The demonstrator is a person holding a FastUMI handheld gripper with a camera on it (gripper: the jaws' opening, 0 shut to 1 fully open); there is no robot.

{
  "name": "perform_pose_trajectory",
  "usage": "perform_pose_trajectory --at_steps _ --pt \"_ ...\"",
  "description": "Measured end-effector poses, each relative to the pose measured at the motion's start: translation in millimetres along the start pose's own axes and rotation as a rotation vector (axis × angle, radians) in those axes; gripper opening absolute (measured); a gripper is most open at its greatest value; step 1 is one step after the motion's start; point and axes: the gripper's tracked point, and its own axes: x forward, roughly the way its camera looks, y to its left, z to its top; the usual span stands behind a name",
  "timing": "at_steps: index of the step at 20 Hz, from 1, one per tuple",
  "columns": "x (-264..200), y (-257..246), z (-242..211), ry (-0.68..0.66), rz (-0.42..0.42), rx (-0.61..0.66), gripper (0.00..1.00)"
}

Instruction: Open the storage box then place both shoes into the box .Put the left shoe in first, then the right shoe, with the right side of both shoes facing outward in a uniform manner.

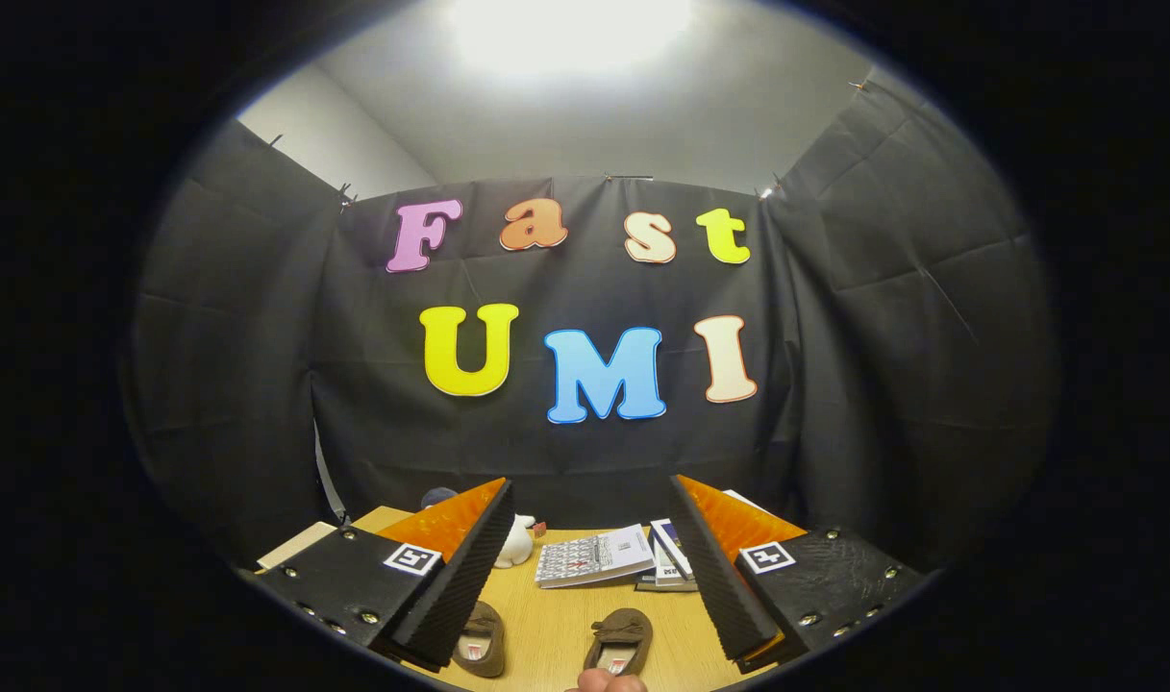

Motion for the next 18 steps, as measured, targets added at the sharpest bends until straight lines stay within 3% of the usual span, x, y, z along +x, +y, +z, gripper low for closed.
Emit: perform_pose_trajectory --at_steps 12,18 --pt "23 6 -33 0.052 -0.041 -0.017 0.97" --pt "47 18 -70 0.135 0.039 0.001 0.97"
